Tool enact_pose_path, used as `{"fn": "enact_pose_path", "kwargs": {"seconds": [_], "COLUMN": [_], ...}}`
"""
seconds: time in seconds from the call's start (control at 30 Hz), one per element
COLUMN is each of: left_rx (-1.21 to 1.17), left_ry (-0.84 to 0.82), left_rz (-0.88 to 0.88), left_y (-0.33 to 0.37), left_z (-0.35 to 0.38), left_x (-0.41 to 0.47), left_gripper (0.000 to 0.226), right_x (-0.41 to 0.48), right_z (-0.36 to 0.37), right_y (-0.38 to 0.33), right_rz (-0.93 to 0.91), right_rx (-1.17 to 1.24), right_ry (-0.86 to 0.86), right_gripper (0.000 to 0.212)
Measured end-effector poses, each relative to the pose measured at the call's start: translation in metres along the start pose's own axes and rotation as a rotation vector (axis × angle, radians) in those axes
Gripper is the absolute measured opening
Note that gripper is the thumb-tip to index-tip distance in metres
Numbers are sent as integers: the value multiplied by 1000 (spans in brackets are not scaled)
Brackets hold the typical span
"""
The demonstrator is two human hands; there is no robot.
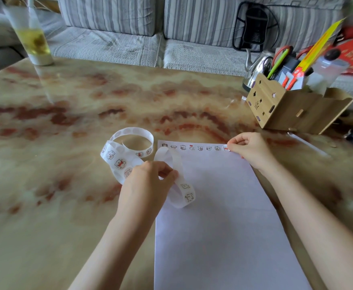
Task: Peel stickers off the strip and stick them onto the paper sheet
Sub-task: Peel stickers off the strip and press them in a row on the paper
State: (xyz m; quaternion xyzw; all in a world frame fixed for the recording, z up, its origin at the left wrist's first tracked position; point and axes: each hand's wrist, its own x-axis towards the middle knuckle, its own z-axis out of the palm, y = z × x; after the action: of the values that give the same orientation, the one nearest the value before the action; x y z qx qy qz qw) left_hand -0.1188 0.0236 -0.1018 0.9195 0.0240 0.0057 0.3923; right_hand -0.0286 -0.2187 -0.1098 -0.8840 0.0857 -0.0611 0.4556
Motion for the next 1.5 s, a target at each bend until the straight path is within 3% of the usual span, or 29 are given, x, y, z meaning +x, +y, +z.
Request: {"fn": "enact_pose_path", "kwargs": {"seconds": [0.37,0.53,0.67,1.03,1.2,1.3,1.5], "left_rx": [6,10,5,9,-44,-194,-443], "left_ry": [-4,-6,-6,3,3,26,98], "left_rz": [-3,2,-1,10,27,18,14], "left_y": [1,0,1,1,1,4,14], "left_z": [0,-1,-1,-1,0,-1,-10], "left_x": [0,-1,0,-1,0,2,2], "left_gripper": [14,15,15,14,18,21,21], "right_x": [1,-2,-2,-1,0,-8,-62], "right_z": [5,4,1,2,-12,-20,-9], "right_y": [4,4,3,2,3,-6,-52], "right_rz": [-31,-58,-21,10,106,32,-179], "right_rx": [8,8,28,24,251,275,266], "right_ry": [30,44,44,47,83,152,-175], "right_gripper": [15,8,19,17,6,15,12]}}
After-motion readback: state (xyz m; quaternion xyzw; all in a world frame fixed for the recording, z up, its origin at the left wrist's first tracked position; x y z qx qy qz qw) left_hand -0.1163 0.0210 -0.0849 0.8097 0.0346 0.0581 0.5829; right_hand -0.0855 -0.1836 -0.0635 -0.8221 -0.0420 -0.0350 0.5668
